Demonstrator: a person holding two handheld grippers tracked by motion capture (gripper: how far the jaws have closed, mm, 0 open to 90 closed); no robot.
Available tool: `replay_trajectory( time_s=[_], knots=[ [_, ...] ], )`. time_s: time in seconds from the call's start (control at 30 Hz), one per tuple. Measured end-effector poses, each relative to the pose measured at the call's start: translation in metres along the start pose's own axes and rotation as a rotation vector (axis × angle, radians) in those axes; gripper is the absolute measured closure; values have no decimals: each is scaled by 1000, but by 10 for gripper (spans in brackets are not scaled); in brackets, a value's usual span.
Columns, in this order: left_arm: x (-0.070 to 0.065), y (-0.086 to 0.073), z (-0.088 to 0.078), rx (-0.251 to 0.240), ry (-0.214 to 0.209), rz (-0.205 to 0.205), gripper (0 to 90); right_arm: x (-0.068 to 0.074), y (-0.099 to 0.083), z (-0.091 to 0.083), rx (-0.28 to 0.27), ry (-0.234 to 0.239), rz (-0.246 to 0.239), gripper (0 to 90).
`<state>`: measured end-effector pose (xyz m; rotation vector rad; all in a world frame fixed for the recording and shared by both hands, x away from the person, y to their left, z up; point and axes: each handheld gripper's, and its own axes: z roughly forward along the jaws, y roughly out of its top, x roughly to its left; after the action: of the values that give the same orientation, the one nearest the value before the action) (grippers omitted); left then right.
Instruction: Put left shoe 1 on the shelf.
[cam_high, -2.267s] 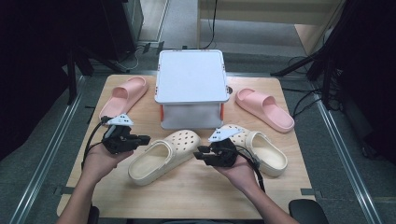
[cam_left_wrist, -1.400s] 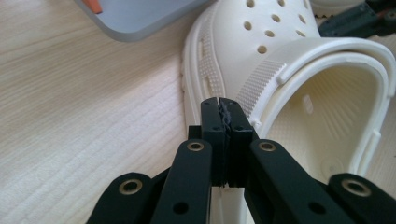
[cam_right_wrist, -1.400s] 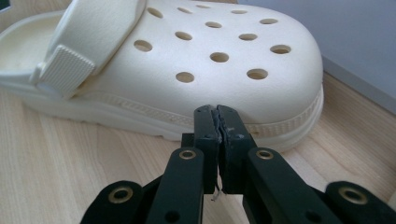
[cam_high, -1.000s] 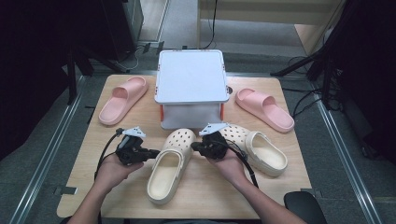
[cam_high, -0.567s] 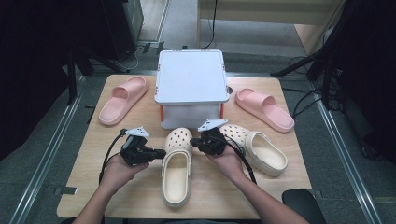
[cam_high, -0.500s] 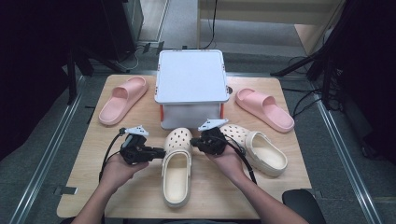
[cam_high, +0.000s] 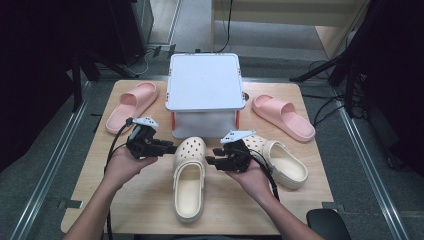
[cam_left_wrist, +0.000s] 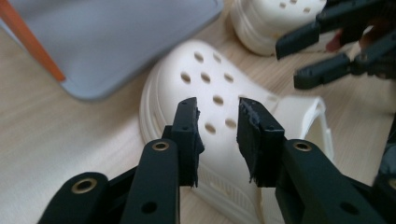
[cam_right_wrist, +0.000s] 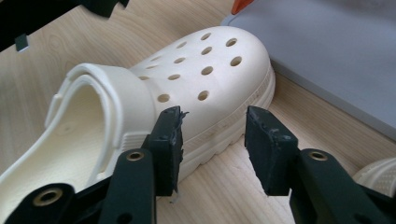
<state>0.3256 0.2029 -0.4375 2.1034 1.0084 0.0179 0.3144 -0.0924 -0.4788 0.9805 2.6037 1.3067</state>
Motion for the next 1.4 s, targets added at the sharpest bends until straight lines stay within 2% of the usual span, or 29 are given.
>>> replay_trajectory(
  time_s=[0.17, 0.37, 0.5, 0.67, 0.7, 0.9, 1.0, 1.17, 1.27, 1.33, 1.4],
  knots=[
    [7, 23, -9, -26, -9, 15, 753, 7, 0, -7, -8, 1, 17, 505],
    [11, 49, -20, -40, 23, 60, 839, 17, -5, -11, 4, -17, 30, 443],
    [17, 64, -28, -49, 34, 71, 874, 22, -8, -12, 0, -23, 40, 420],
    [25, 80, -33, -64, 29, 66, 884, 29, -12, -10, 12, -35, 57, 369],
    [26, 83, -33, -61, 38, 62, 884, 30, -13, -9, 12, -39, 60, 361],
    [35, 94, -25, -56, 66, 65, 883, 43, -18, 1, 27, -53, 72, 333],
    [39, 95, -21, -50, 78, 70, 883, 48, -19, 8, 30, -64, 92, 319],
    [43, 96, -17, -54, 62, 70, 883, 55, -23, 19, 55, -65, 101, 318],
    [44, 96, -17, -59, 65, 73, 883, 56, -23, 24, 58, -69, 101, 343],
    [43, 95, -16, -57, 99, 78, 885, 57, -21, 28, 70, -95, 84, 361],
    [44, 95, -16, -62, 93, 73, 889, 57, -20, 31, 79, -100, 85, 375]
  ],
)
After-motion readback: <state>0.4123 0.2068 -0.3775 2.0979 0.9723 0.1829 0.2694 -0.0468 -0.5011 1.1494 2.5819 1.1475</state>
